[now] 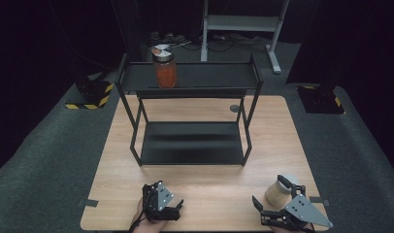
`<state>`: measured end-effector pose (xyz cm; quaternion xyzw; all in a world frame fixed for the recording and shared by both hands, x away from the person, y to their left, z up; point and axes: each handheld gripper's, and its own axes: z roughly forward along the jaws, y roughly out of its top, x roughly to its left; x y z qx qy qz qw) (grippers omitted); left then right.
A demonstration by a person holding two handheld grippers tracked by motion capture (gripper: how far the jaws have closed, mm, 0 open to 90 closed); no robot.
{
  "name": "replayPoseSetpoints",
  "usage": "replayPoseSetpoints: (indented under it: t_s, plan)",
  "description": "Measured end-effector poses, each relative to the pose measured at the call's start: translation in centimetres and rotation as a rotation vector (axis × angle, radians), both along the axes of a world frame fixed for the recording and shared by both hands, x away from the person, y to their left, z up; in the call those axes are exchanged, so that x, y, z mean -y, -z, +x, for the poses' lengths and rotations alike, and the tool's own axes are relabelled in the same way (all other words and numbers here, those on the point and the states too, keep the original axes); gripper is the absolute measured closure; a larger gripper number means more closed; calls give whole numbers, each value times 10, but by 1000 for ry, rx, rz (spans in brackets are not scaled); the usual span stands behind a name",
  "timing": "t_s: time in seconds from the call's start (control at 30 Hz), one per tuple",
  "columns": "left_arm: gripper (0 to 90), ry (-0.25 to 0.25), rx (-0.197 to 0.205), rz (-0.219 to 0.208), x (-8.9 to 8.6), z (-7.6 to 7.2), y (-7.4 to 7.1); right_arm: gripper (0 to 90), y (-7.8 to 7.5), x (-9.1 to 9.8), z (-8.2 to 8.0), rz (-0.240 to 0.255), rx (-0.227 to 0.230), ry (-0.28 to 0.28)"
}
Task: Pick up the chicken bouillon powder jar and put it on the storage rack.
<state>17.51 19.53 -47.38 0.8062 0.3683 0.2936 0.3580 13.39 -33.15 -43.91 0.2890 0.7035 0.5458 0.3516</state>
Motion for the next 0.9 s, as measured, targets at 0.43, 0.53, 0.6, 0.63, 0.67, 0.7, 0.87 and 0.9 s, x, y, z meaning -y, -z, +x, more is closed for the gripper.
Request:
replayPoseSetpoints:
  t_s: [0.43, 0.53, 0.6, 0.63, 0.67, 0.7, 0.87, 0.9]
  plan:
    - [10, 5, -6, -7, -2, 1, 0, 0, 2, 18, -7, 18, 11, 74]
    - [10, 7, -4, -9, -2, 1, 0, 0, 4, 23, -7, 27, 9, 96]
    - [11, 9, -4, -9, -2, 1, 0, 0, 5, 27, -7, 34, 3, 112]
    - [10, 9, -5, -9, -2, 1, 0, 0, 5, 28, -7, 35, 0, 118]
    - [10, 9, -5, -9, -2, 1, 0, 0, 5, 29, -7, 39, -6, 125]
    - [10, 10, -5, -10, -2, 1, 0, 0, 6, 31, -7, 43, -9, 129]
    - [10, 10, -6, -10, -2, 1, 0, 0, 14, 39, -3, 57, -44, 149]
    - [10, 10, -6, -11, -2, 1, 0, 0, 14, 39, -3, 57, -44, 149]
